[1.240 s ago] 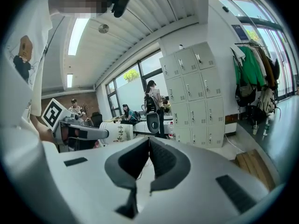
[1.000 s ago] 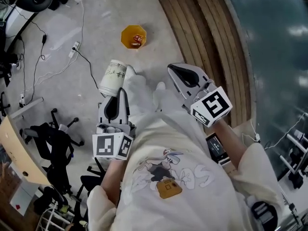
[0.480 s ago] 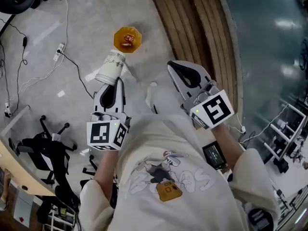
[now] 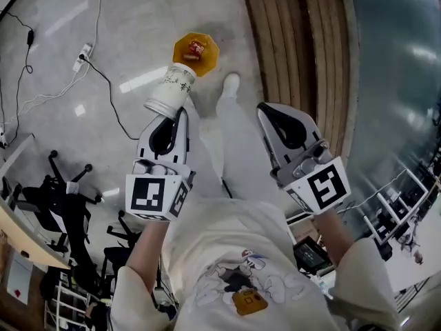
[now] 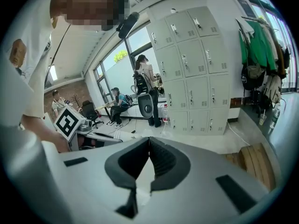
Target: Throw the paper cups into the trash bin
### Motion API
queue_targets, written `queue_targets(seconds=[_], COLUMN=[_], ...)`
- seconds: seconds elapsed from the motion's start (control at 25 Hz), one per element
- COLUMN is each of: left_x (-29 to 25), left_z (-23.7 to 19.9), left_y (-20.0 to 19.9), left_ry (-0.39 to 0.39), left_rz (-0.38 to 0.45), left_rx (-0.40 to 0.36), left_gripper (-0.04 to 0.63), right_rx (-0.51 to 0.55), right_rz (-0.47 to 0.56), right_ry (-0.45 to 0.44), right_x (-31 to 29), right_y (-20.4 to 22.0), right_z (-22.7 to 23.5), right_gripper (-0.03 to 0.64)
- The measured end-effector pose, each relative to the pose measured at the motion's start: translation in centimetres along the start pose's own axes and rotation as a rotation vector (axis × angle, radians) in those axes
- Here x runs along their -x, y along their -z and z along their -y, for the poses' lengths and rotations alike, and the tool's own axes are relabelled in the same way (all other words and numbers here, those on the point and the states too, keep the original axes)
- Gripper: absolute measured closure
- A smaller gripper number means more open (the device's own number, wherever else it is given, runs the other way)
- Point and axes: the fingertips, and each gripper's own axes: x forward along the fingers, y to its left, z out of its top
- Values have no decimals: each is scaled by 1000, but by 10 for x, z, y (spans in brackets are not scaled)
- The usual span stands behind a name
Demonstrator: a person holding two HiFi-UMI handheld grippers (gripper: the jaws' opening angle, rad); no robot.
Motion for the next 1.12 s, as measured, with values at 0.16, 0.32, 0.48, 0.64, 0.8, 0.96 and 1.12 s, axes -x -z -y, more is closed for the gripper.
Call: queue_targets(seconds=[0.16,0.32,0.48,0.64,0.8,0.96,1.12], left_x=[-40,-71,-125,-185,-229,-276,-306], left_z=[-23,-43,-65,-82,-103,-118,-142], left_y=[23,61,100,139,187,236,280], left_ry=[-26,-47,-70,-70,-100,-102,-132], left_rz=[-59,-119,-152,-172,-197,-249,-296], left_rx=[-32,-9,33,39,27,8,46], left_gripper=[572,572,572,572,572,572,572], right_rx=[14,0,-17,-51,-81,-96,-107], right_rz=[-5,-30,-72,-101,-101,-110,-129], right_ry=[-46,-100,-150,-176,-190,-170,-157], right_x=[-36,-60,-89,-119,-148,-169,-181], right_y=[16,43,87,140,191,226,260], right_z=[26,40,66,89,102,120,132], right_gripper=[609,609,609,611,609,609,611])
